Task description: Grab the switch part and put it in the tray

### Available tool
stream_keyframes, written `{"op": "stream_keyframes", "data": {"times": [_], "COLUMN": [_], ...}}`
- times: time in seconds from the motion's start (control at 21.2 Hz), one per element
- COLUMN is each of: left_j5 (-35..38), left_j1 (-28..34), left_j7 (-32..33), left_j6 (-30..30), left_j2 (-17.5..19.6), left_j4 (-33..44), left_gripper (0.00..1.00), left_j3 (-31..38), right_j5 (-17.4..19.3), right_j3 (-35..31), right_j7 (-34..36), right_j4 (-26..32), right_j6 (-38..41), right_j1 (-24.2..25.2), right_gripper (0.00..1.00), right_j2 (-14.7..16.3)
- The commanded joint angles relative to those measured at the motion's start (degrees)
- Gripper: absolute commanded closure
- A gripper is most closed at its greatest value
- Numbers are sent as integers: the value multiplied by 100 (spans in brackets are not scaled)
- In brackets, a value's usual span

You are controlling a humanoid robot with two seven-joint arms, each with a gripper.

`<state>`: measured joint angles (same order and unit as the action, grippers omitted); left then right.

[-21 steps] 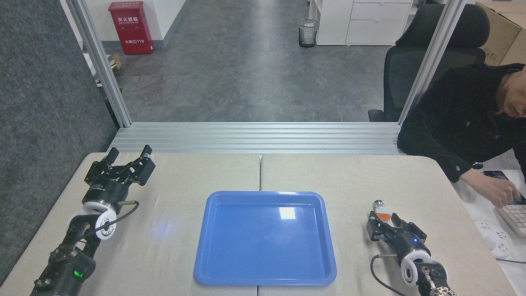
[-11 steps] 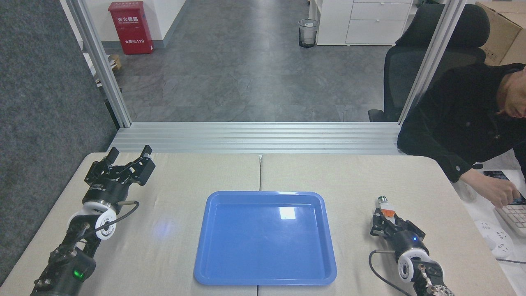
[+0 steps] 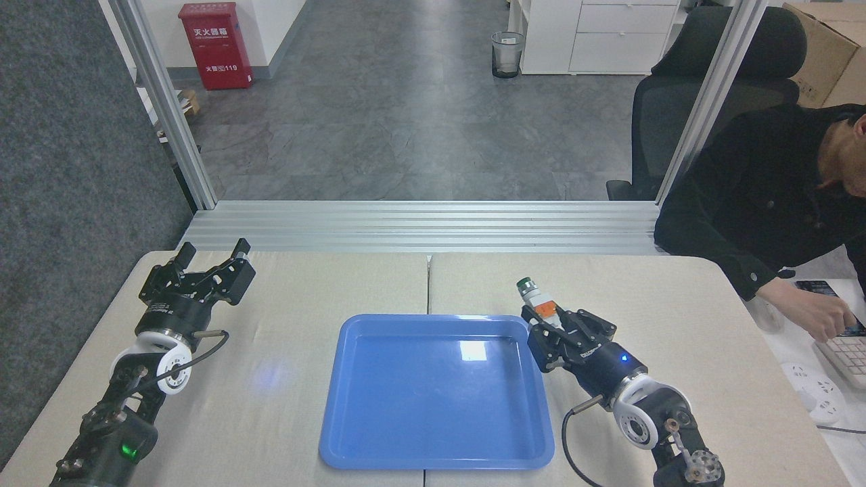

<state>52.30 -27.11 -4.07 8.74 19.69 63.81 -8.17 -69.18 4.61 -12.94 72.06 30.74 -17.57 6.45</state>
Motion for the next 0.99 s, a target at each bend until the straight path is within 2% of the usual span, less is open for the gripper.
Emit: {"op": "stream_keyframes", "data": {"times": [0.0, 0.24, 0.52, 0.57, 0.66, 0.75, 0.8, 0.85, 0.9, 0.94], "left_j5": [0, 0, 0, 0, 0, 0, 0, 0, 0, 0], "left_j1": [4, 4, -5, 4, -5, 4, 4, -5, -5, 4], "left_j7": [3, 3, 3, 3, 3, 3, 3, 3, 3, 3], "left_j6": [-4, -4, -4, -4, 5, -4, -4, -4, -4, -4], "left_j2": [0, 0, 0, 0, 0, 0, 0, 0, 0, 0], "left_j4": [0, 0, 0, 0, 0, 0, 0, 0, 0, 0], "left_gripper": [0, 0, 0, 0, 0, 0, 0, 0, 0, 0], "left_j3": [0, 0, 0, 0, 0, 0, 0, 0, 0, 0], "right_j5": [-1219, -1379, -1379, -1379, -1283, -1134, -898, -504, -300, -246], "right_j3": [699, 716, 769, 752, 699, 673, 542, 288, 103, -47], "right_j7": [-480, -1053, -1255, -1255, -1194, -1141, -984, -704, -554, -482], "right_j4": [1487, 766, 660, 608, 520, 449, 414, 405, 405, 405], "right_j6": [1013, 504, 134, 64, -94, -112, -191, -348, -497, -647], "right_j1": [430, 694, 747, 747, 738, 677, 589, 397, 204, -33], "right_gripper": [100, 100, 100, 86, 0, 0, 0, 0, 0, 0], "right_j2": [-258, -469, -619, -680, -838, -1005, -1084, -1172, -1190, -1138]}}
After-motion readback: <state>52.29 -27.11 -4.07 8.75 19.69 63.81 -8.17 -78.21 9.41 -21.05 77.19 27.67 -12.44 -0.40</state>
